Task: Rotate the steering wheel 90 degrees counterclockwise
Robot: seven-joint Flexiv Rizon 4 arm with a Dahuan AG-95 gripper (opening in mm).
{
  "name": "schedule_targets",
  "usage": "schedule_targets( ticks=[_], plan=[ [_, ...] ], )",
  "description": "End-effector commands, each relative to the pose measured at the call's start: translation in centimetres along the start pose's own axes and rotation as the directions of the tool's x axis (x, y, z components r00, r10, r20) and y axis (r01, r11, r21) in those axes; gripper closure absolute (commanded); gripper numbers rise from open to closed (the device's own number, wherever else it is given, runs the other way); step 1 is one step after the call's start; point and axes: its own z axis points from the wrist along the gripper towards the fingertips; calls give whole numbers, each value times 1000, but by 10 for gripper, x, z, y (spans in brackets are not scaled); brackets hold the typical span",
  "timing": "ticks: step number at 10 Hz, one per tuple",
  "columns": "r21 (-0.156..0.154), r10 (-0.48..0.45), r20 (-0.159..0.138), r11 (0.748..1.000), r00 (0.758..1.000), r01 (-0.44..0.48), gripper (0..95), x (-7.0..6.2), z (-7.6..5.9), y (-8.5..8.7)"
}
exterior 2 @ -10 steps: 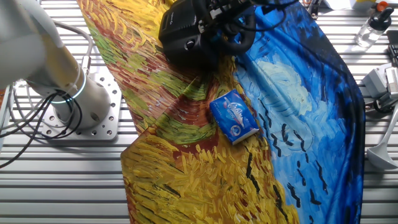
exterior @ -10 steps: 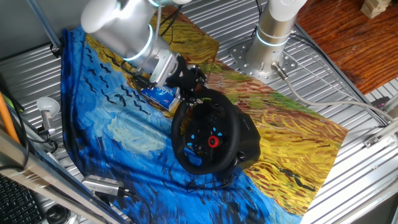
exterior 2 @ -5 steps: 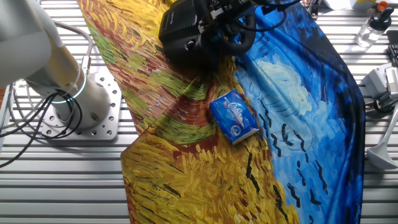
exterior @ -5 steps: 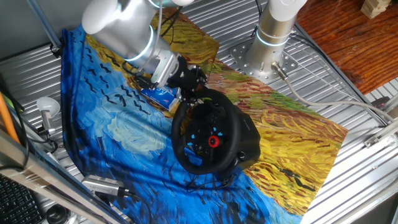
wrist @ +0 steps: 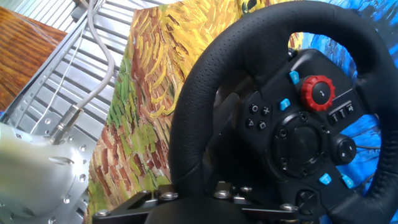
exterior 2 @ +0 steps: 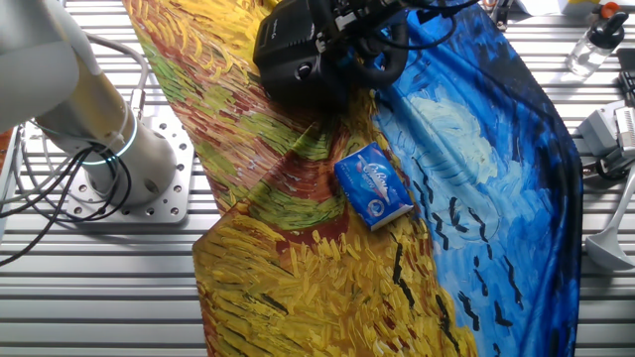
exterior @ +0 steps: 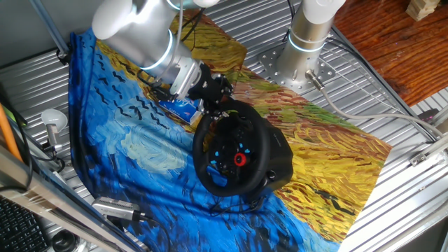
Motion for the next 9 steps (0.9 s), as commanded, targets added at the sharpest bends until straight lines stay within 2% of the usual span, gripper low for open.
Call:
schedule_targets(
  ticks=[1, 9],
  plan=[
    [0, -3, -4, 1000, 1000, 3, 950, 0, 1, 1],
    [5, -10, -2, 1000, 1000, 10, 950, 0, 1, 1]
  ],
)
